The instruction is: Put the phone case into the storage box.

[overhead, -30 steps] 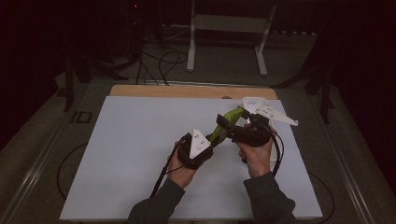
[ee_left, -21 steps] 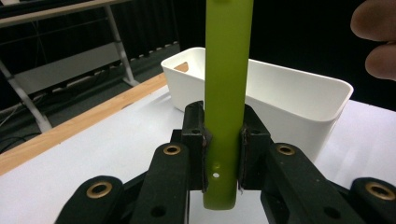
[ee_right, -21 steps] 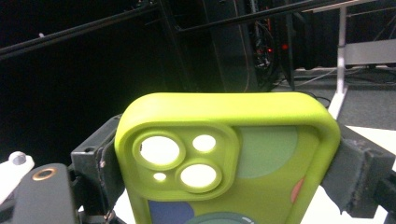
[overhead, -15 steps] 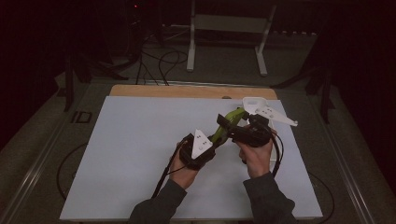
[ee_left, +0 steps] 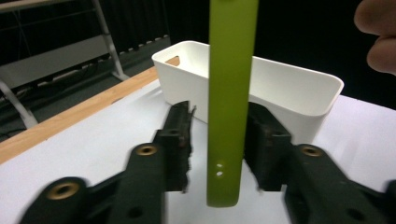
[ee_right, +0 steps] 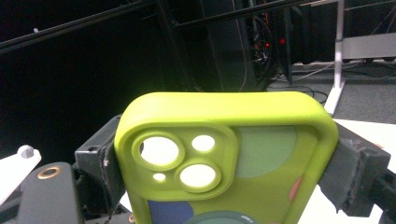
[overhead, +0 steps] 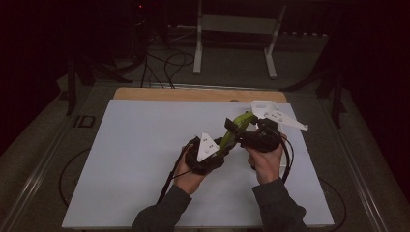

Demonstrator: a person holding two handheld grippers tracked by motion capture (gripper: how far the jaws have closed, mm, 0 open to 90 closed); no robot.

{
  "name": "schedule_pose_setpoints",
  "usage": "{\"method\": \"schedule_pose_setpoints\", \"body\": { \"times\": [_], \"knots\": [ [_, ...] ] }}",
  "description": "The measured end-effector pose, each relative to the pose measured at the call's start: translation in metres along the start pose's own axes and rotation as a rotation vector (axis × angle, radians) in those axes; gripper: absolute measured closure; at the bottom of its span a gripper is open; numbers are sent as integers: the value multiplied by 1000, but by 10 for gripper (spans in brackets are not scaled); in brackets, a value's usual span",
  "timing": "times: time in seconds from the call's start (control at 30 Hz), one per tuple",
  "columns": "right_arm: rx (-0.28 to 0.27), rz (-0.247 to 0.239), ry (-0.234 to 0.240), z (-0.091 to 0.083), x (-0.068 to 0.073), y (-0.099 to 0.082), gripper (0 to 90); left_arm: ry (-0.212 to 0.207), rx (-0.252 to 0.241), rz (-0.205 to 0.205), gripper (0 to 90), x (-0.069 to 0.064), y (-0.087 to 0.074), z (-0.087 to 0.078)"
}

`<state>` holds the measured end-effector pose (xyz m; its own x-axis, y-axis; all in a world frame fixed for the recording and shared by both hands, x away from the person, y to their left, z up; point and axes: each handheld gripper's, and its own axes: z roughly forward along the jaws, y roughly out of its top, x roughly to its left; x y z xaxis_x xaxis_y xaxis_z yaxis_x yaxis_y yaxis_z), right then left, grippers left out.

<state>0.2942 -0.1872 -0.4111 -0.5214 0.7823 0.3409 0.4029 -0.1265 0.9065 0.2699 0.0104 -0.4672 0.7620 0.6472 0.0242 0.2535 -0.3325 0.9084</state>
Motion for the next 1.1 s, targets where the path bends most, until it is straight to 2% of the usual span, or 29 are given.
{"method": "schedule_pose_setpoints", "body": {
  "times": [0.07, 0.1, 0.13, 0.27, 0.3, 0.4, 0.53, 0.83, 1.1],
  "knots": [
    [0, 0, -1, 0, 0, 0, 156, -8, 3, -6, 549, 1, 0, 0],
    [0, -1, -2, 0, 0, 0, 156, 12, 1, -15, 504, 2, 0, -1],
    [-1, -3, -6, 0, 0, 1, 156, 6, 1, -20, 439, 2, 1, -1],
    [-3, -6, -11, -1, 0, 2, 156, -12, 4, -38, 377, 7, 2, -4],
    [-2, -6, -10, -1, 0, 2, 155, -5, 8, -40, 356, 8, 2, -4],
    [-1, -10, -10, -1, 0, 3, 155, -6, 17, -54, 237, 10, 3, -6],
    [-1, -13, -12, -1, 1, 3, 155, -5, 32, -60, 153, 13, 3, -8],
    [-2, -14, -19, -1, 1, 3, 155, 26, 54, -61, 62, 20, 0, -17],
    [0, -20, -20, -1, 1, 5, 155, 42, 63, -66, 31, 28, -2, -26]
  ]
}}
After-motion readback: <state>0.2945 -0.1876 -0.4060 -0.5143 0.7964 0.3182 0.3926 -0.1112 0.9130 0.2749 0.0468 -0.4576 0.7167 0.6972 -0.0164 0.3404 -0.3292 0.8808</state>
